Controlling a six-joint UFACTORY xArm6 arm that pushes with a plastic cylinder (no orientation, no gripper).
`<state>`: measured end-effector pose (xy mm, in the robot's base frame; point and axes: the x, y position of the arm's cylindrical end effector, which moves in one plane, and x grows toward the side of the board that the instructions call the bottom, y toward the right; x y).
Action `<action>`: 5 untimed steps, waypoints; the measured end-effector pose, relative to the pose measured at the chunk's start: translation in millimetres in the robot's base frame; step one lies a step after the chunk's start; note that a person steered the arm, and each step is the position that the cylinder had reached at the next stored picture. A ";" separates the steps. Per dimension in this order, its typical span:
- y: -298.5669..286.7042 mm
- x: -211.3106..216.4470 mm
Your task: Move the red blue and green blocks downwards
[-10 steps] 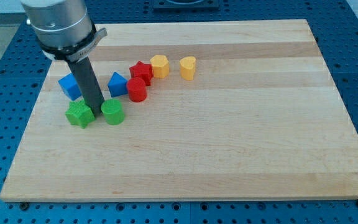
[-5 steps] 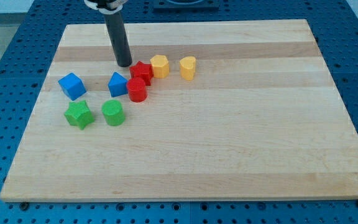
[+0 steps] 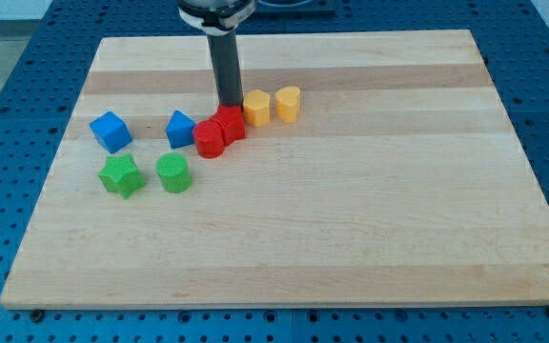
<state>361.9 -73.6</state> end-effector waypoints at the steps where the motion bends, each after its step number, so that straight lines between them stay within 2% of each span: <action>1: 0.7 9.8; 2: 1.2 14.7; 3: 1.2 -2.5; 4: 1.2 -51.0; 5: 25.1 -49.3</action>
